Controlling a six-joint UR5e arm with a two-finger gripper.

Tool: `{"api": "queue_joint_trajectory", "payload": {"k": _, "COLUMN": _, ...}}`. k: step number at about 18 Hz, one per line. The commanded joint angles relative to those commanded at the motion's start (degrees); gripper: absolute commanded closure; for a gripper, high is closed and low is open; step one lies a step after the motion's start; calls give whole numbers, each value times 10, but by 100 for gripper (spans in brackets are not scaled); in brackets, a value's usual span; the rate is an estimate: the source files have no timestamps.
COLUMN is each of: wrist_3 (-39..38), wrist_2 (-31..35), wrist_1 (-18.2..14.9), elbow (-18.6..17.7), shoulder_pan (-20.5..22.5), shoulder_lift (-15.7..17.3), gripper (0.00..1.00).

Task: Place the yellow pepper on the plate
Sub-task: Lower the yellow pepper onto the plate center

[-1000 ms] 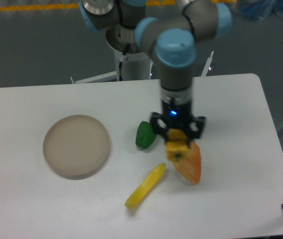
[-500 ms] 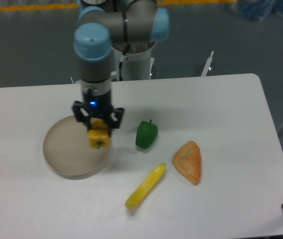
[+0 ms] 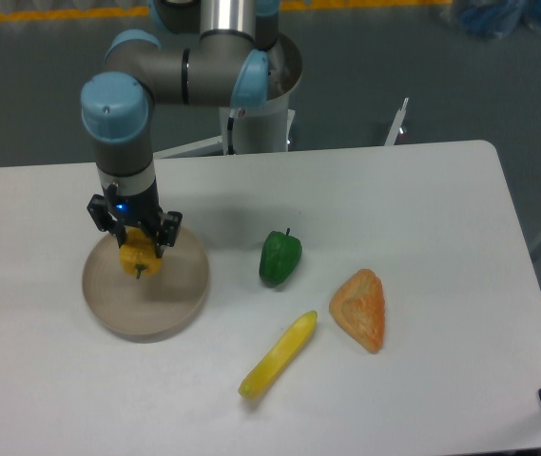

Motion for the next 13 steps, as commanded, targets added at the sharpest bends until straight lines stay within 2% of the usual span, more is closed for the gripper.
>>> {"api": "queue_joint_trajectory", "payload": {"k": 4, "wrist_3": -3, "wrist_2": 0, "wrist_1": -1, "elbow": 4, "shoulder_pan": -1, "shoulder_lift": -21, "gripper": 62}}
{"api": "queue_joint_trajectory", "payload": {"k": 11, "wrist_3": 9, "wrist_2": 0, "wrist_1": 4, "elbow": 2, "shoulder_pan": 0, "shoulder_lift": -23, "gripper": 62}}
{"api": "queue_joint_trajectory", "payload": {"k": 13, "wrist_3": 46, "wrist_2": 8, "wrist_1": 4, "elbow": 4, "shoulder_pan": 0, "shoulder_lift": -24, "gripper": 62}}
